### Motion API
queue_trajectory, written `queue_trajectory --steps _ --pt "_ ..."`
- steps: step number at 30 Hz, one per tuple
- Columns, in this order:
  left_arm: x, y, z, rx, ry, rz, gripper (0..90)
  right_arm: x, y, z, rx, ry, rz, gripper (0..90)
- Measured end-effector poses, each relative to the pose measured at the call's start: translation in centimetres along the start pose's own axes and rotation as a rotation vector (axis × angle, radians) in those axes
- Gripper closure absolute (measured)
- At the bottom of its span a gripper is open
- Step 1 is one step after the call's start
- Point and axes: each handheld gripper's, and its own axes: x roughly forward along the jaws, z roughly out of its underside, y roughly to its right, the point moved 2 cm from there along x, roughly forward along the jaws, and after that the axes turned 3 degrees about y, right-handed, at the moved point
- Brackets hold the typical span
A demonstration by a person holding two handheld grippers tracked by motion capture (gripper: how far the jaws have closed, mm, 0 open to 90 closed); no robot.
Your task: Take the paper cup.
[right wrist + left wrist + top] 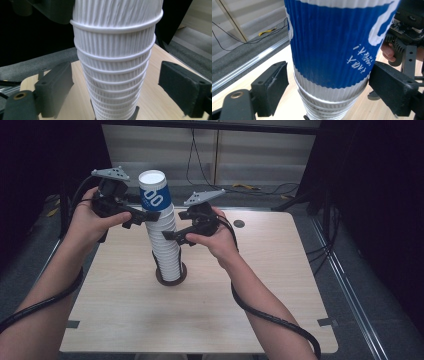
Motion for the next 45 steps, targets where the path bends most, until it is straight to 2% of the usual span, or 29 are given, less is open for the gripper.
queue_trajectory --steps 3,12,19,32,35,45 --pt "0.1 0.0 -0.1 -0.001 0.006 0.007 15.7 0.3 0.2 -0.1 0.016 0.005 -0.001 10.7" --pt "1.0 0.1 0.1 -0.005 0.02 0.021 15.0 1.1 0.3 -0.7 0.036 0.066 -0.018 10.7" --pt "1.6 0.1 0.2 -0.001 0.026 0.03 13.7 1.6 0.0 -1.0 0.031 0.07 -0.024 11.7" --pt "1.5 0.4 0.1 -0.009 0.031 -0.005 14.8 1.7 0.1 -0.8 0.039 0.091 -0.014 13.5" --pt "1.5 0.4 0.0 -0.038 0.037 -0.006 15.0 1.6 0.1 -0.8 0.037 0.091 -0.018 13.6" --pt "1.5 0.7 -0.3 -0.019 0.042 -0.023 15.8 1.5 0.1 -0.7 0.037 0.095 -0.008 13.7"
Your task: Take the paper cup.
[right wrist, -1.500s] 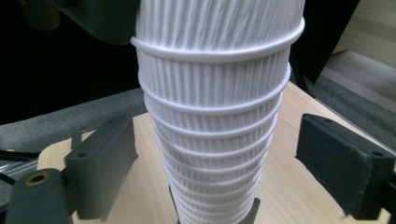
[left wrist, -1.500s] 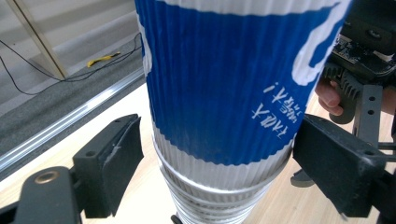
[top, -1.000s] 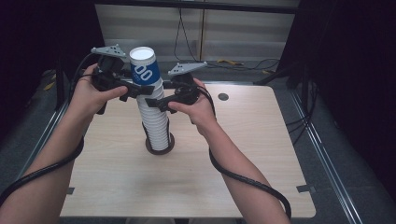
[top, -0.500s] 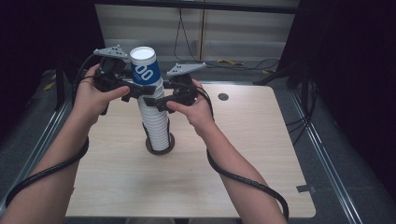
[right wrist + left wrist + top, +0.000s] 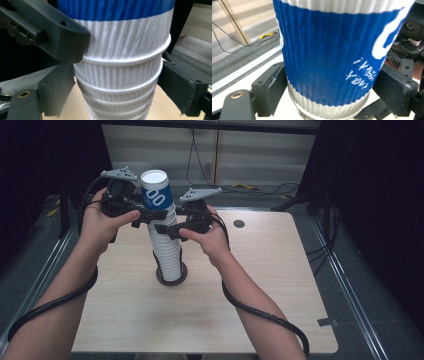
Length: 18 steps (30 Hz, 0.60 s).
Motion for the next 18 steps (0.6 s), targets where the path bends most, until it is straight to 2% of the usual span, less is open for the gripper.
queue_trajectory --steps 6,8,15,18 --pt "-0.11 0.05 -0.13 -0.002 0.006 0.002 16.5 -0.1 0.0 0.03 -0.015 -0.006 0.004 14.0" --pt "-0.34 0.02 -0.26 -0.008 0.039 -0.002 19.8 -0.11 0.01 0.02 -0.015 -0.007 0.005 14.1" --pt "-0.4 0.04 -0.31 0.0 0.034 -0.003 20.2 -0.09 -0.04 0.02 -0.019 -0.008 0.009 14.1" --pt "-0.42 0.0 -0.36 -0.013 0.041 -0.006 20.4 -0.06 0.03 0.0 -0.02 -0.011 0.012 14.2"
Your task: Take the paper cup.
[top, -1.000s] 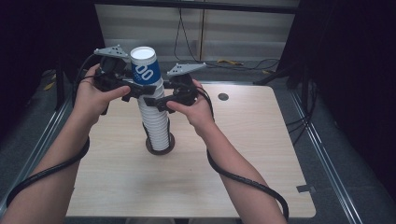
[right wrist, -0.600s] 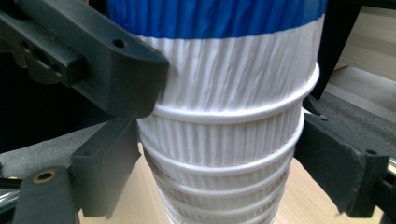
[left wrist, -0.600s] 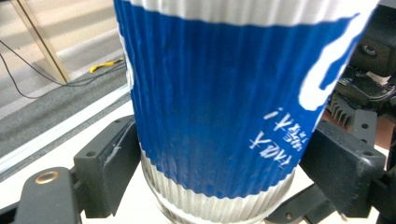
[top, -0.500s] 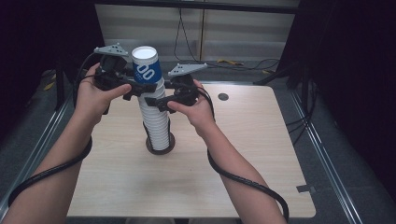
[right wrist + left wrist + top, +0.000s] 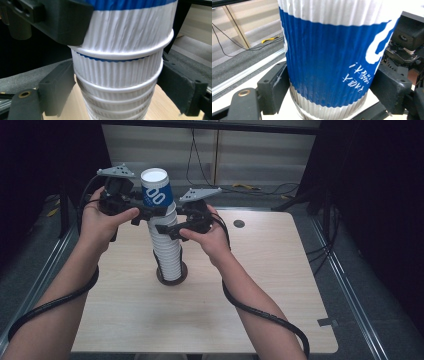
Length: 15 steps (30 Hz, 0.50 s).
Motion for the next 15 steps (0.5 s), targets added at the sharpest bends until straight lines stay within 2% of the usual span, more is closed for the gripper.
queue_trajectory --steps 15 --pt "-0.72 0.07 -0.89 0.007 0.018 -0.013 22.6 0.1 -0.04 -0.02 -0.006 -0.003 0.002 14.3"
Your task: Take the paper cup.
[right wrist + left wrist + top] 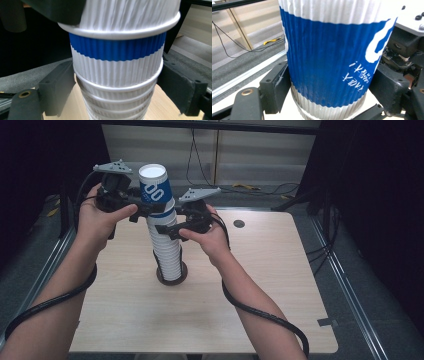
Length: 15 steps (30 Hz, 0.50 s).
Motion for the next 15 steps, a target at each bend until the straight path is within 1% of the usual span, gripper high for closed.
queue_trajectory --steps 3,6,8,10,13,15 --pt "-0.4 -0.1 -0.4 -0.006 0.023 0.005 23.7 0.0 0.0 0.0 0.0 0.005 0.0 14.3" --pt "-0.5 0.0 -0.6 0.004 0.014 -0.001 24.1 0.0 0.0 0.0 -0.001 0.005 0.001 14.3" --pt "-0.5 0.0 -0.7 -0.003 0.017 -0.001 24.3 0.0 0.0 0.1 0.0 0.007 0.001 14.2" --pt "-0.7 0.0 -0.9 -0.009 0.033 0.001 24.6 0.0 0.0 0.1 0.0 0.008 0.001 14.2" --pt "-0.8 0.0 -1.1 -0.002 0.023 0.005 24.6 0.0 0.0 0.1 0.001 0.007 0.002 14.2" --pt "-0.9 0.0 -1.3 -0.008 0.025 0.004 24.7 0.0 0.0 0.1 0.006 0.004 0.003 14.2"
